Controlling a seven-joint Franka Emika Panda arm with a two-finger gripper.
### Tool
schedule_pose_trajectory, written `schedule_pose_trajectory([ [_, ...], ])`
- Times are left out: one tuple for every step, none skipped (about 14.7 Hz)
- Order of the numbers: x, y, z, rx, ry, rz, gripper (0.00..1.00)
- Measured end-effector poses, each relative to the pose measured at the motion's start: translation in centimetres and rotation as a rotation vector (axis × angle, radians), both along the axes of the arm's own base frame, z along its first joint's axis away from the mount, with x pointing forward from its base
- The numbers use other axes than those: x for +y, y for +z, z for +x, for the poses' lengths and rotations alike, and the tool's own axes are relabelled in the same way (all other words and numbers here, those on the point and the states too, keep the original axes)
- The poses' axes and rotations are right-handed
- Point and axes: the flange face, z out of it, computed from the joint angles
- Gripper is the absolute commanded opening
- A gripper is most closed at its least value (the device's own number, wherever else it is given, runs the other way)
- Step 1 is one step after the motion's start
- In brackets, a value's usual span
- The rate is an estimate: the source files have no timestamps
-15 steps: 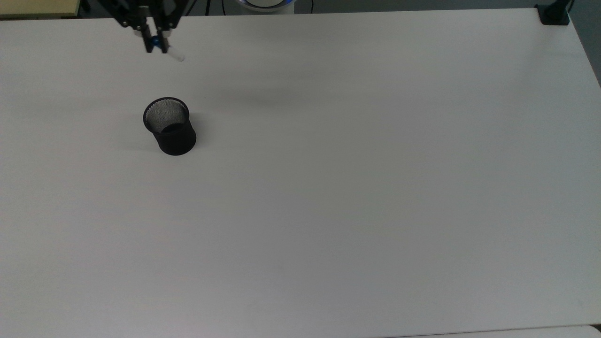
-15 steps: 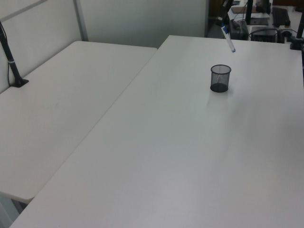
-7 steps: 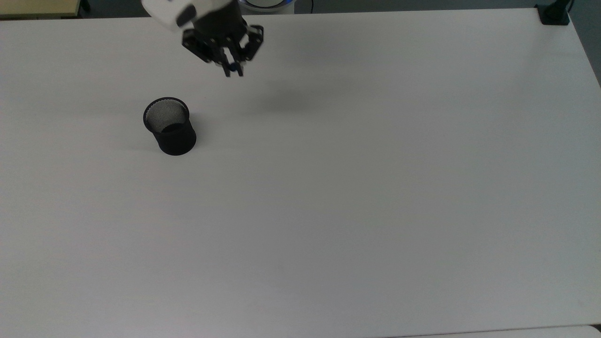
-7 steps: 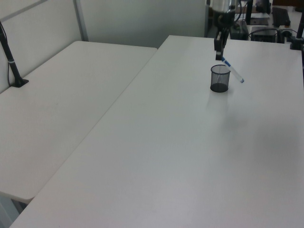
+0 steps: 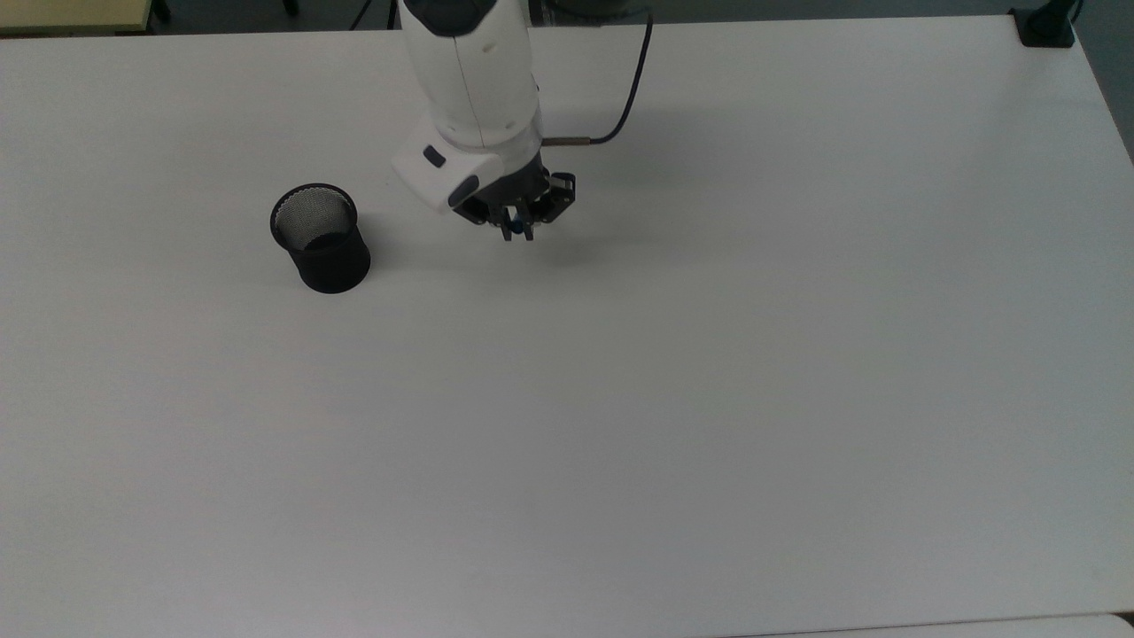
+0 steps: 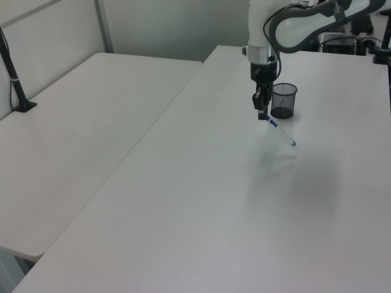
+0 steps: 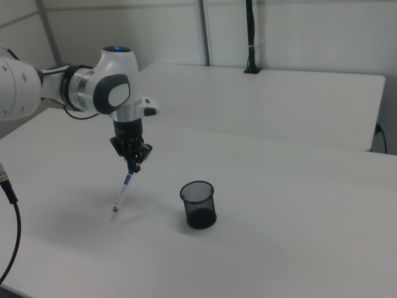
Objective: Remove the marker
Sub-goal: 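Carry the marker away from the cup and lower it to the table, then open the gripper to release the marker on the table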
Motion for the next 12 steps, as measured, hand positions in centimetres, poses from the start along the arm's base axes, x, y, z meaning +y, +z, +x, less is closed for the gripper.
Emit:
schedule_pose_trajectory([
  [0.5,-0.9,0.3,-0.006,0.001,-0.020,0.00],
  [1.1,-2.0,0.6,-0.011,-0.002,-0.053,0.00],
  [2.2,-3.5,1.0,-0.017,-0.007,-0.091,0.00],
  [3.1,-4.7,1.3,-0.031,-0.006,-0.112,0.00],
  [3.5,-5.4,1.6,-0.044,-0.010,-0.115,0.00],
  [3.7,-5.9,1.8,-0.055,-0.011,-0.120,0.01],
  [3.7,-6.3,1.9,-0.065,-0.012,-0.130,0.07],
  [3.8,-6.8,2.1,-0.073,-0.015,-0.141,0.27],
  [3.7,-7.2,2.2,-0.076,-0.014,-0.148,0.39],
  [3.8,-7.9,2.3,-0.078,-0.015,-0.152,0.50],
  [3.8,-8.2,2.4,-0.077,-0.016,-0.153,0.60],
  [3.8,-8.5,2.4,-0.078,-0.016,-0.153,0.71],
])
